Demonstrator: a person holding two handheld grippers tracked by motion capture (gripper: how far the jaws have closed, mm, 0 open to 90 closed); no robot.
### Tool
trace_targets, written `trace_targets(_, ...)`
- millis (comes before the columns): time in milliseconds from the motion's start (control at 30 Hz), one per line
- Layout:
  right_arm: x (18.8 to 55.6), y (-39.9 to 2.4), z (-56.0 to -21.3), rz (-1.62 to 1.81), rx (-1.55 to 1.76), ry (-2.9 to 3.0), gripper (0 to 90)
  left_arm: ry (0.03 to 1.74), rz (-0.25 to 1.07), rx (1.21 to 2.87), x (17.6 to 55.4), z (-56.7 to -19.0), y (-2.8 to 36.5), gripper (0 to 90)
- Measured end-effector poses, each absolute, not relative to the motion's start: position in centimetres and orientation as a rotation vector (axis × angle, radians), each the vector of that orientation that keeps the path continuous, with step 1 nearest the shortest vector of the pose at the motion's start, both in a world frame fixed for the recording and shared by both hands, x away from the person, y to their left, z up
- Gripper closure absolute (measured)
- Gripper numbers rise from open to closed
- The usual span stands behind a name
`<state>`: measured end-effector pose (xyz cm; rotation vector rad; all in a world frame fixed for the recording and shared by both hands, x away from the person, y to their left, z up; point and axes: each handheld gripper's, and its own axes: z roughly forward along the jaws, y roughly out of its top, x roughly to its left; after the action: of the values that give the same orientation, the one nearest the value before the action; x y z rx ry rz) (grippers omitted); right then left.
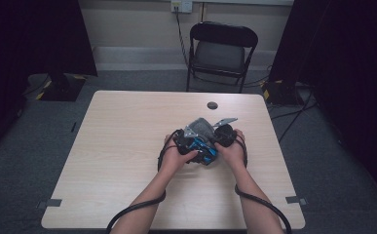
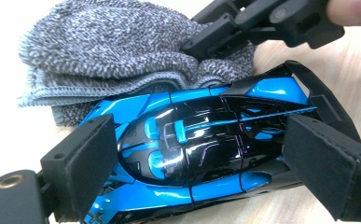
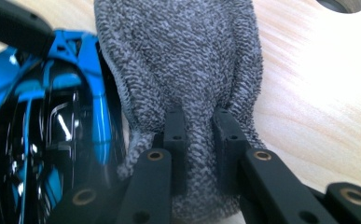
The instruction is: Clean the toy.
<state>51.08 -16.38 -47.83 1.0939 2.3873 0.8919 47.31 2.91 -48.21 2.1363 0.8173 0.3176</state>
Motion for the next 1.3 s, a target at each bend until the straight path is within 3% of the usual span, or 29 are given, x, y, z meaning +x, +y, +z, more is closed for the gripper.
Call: trace_targets(1300, 48.9, -20.4, -47.3, 0.902, 0.921, 2.548, 79.1, 0.816, 0.32, 2.131, 47.3, -48.3, 2.9, 10.2)
